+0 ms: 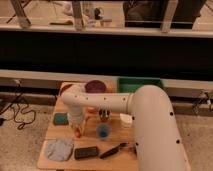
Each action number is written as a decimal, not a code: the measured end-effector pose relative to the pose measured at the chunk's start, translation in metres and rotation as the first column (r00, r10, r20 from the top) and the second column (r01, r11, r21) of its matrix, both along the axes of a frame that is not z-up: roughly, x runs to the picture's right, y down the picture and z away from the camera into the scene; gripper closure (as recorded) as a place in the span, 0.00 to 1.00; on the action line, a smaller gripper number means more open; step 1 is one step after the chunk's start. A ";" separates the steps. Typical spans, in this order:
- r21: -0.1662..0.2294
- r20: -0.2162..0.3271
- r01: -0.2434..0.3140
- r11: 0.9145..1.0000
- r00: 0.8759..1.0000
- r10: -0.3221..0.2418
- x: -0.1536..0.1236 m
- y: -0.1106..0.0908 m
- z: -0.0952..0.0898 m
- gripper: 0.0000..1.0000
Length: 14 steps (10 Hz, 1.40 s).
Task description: Place pepper in table surface
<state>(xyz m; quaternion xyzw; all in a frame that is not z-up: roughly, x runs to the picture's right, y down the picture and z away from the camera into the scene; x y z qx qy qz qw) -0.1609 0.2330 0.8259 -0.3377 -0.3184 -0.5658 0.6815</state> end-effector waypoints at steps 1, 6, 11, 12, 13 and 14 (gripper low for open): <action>0.000 0.000 0.000 1.000 1.000 0.000 0.000 0.000 0.000 0.62; 0.000 0.000 0.000 1.000 1.000 0.000 0.000 0.000 0.000 0.60; 0.000 0.000 0.000 1.000 1.000 0.000 0.000 0.000 0.000 0.60; 0.000 0.000 0.000 1.000 1.000 0.000 0.000 0.000 0.000 0.52; 0.000 0.000 0.000 1.000 1.000 0.000 0.000 0.000 0.000 0.43; 0.000 0.000 0.000 1.000 1.000 0.000 0.000 0.000 0.000 0.32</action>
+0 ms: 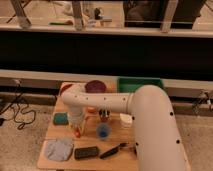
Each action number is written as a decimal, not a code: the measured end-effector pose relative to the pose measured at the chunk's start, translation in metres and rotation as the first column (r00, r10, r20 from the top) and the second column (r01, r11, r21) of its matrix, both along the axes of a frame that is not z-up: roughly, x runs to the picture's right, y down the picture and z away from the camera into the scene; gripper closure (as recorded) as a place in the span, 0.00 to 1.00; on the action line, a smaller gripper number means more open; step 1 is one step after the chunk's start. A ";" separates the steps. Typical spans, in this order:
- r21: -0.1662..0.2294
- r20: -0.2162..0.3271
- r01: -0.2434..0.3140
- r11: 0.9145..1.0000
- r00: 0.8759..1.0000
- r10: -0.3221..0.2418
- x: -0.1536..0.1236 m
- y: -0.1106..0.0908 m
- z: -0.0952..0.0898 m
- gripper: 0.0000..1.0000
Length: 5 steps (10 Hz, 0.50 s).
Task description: Place pepper in table surface
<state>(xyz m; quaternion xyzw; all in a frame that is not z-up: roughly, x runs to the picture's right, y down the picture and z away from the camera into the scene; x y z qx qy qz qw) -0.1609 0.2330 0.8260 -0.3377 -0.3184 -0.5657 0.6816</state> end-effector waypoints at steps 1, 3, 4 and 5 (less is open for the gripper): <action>0.000 0.000 0.000 1.000 1.000 0.000 0.000 0.000 0.000 0.24; 0.000 0.000 0.000 1.000 1.000 0.000 0.000 0.000 0.000 0.20; 0.000 0.000 0.000 1.000 1.000 0.000 0.000 0.000 0.000 0.20; 0.000 0.000 0.000 1.000 1.000 0.000 0.000 0.000 0.000 0.20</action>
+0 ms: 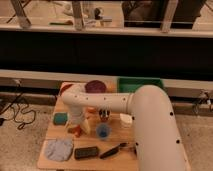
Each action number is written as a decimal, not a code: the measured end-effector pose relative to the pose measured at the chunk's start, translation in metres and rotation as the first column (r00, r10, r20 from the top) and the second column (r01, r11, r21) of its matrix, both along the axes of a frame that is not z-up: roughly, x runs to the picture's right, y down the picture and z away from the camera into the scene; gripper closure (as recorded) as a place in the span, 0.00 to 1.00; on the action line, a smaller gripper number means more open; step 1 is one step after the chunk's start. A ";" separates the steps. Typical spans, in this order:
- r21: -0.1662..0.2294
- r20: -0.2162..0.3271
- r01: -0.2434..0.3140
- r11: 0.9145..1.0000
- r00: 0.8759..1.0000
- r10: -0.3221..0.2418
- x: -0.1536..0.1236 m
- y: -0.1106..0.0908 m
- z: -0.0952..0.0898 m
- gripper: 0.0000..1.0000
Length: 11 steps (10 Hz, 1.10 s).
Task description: Place pepper in table surface
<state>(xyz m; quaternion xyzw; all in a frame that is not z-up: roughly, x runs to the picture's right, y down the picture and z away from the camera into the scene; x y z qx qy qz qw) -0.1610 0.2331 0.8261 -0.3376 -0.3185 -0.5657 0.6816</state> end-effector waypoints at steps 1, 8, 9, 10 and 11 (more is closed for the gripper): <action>0.000 0.000 0.000 1.000 1.000 0.000 0.000 0.000 0.000 0.20; 0.000 0.000 0.000 1.000 1.000 0.000 0.000 0.000 0.000 0.20; 0.000 -0.001 0.000 1.000 1.000 0.000 0.000 0.000 0.000 0.20; 0.004 -0.003 0.002 1.000 1.000 -0.002 0.000 0.000 -0.001 0.20; 0.025 0.001 0.003 1.000 1.000 -0.003 -0.003 -0.004 -0.007 0.20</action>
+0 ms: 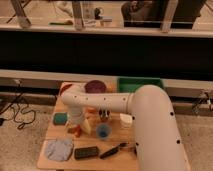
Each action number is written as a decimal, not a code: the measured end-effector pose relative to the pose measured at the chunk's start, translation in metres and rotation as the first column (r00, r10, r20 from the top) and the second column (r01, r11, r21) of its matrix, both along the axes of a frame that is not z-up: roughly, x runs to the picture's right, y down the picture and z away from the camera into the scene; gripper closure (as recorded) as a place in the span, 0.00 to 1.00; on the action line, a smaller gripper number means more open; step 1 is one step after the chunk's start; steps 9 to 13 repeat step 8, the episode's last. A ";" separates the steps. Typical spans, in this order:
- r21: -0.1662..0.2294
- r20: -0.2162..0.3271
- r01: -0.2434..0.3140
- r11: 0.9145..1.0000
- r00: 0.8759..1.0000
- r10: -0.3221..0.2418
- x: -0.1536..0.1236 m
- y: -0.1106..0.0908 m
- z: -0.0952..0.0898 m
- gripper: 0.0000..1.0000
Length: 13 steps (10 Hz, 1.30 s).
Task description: Place pepper in table surface
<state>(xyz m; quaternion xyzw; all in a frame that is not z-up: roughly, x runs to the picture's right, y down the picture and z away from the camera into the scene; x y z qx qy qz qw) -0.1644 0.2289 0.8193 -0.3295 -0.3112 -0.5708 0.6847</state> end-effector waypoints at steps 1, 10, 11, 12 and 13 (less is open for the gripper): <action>0.014 0.005 0.001 1.000 1.000 -0.001 -0.004 -0.004 -0.006 0.20; 0.075 0.027 0.010 0.997 1.000 -0.013 -0.016 -0.019 -0.030 0.20; 0.075 0.027 0.010 0.997 1.000 -0.013 -0.016 -0.019 -0.030 0.20; 0.075 0.027 0.010 0.997 1.000 -0.013 -0.016 -0.019 -0.030 0.20; 0.075 0.027 0.010 0.997 1.000 -0.013 -0.016 -0.019 -0.030 0.20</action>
